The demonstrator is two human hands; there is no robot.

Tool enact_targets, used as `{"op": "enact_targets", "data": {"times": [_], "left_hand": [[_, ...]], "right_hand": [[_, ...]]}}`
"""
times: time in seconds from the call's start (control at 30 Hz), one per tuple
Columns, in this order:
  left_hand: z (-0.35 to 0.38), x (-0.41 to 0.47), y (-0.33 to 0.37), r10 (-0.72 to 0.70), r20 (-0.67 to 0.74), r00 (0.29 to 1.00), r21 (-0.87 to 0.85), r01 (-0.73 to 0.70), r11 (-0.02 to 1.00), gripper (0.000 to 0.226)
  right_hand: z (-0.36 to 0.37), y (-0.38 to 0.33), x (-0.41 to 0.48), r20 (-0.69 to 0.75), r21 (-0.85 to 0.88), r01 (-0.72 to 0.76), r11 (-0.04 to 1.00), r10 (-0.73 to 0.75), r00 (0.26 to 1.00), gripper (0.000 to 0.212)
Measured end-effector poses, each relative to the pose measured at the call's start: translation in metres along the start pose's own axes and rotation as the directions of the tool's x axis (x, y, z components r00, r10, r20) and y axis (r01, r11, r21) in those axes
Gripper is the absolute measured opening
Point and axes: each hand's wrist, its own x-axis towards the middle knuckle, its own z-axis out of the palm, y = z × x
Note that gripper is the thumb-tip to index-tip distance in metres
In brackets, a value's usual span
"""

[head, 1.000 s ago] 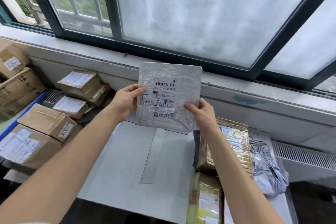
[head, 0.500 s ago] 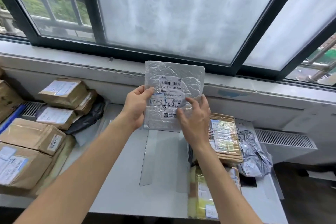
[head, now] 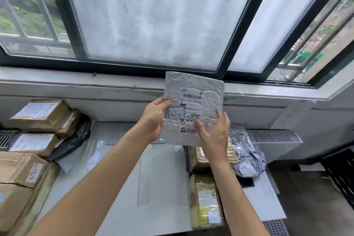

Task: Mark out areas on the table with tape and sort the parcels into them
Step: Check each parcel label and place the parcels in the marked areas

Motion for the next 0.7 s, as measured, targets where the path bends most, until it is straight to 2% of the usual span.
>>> {"op": "enact_targets", "data": {"times": [0.07, 0.17, 0.23, 0.3, 0.53, 0.7], "left_hand": [[0.006, 0.005, -0.006, -0.048, 0.017, 0.999, 0.037, 0.047, 0.998, 0.016], [0.016, 0.017, -0.015, -0.068, 0.006, 0.998, 0.07, 0.067, 0.995, 0.016], [0.024, 0.025, -0.024, -0.055, -0.033, 0.998, 0.109, 0.059, 0.992, 0.012], [0.036, 0.036, -0.035, -0.044, -0.086, 0.995, 0.184, 0.059, 0.981, 0.007], [0.097, 0.082, -0.073, -0.01, -0.215, 0.977, 0.351, 0.086, 0.933, 0.017], [0.133, 0.119, -0.101, 0.014, -0.281, 0.959, 0.397, 0.104, 0.912, 0.013]], "right_hand": [[-0.017, 0.005, 0.012, -0.055, 0.124, -0.065, 0.99, 0.072, 0.996, 0.082], [-0.045, 0.019, 0.03, -0.061, 0.36, -0.112, 0.926, 0.143, 0.988, 0.057], [-0.059, 0.032, 0.043, -0.061, 0.38, -0.111, 0.918, 0.145, 0.988, 0.032], [-0.074, 0.047, 0.058, -0.036, 0.399, -0.132, 0.907, 0.16, 0.987, 0.021], [-0.125, 0.108, 0.137, 0.116, 0.363, -0.187, 0.913, 0.154, 0.981, 0.014], [-0.147, 0.149, 0.191, 0.205, 0.333, -0.209, 0.919, 0.146, 0.968, 0.009]]}}
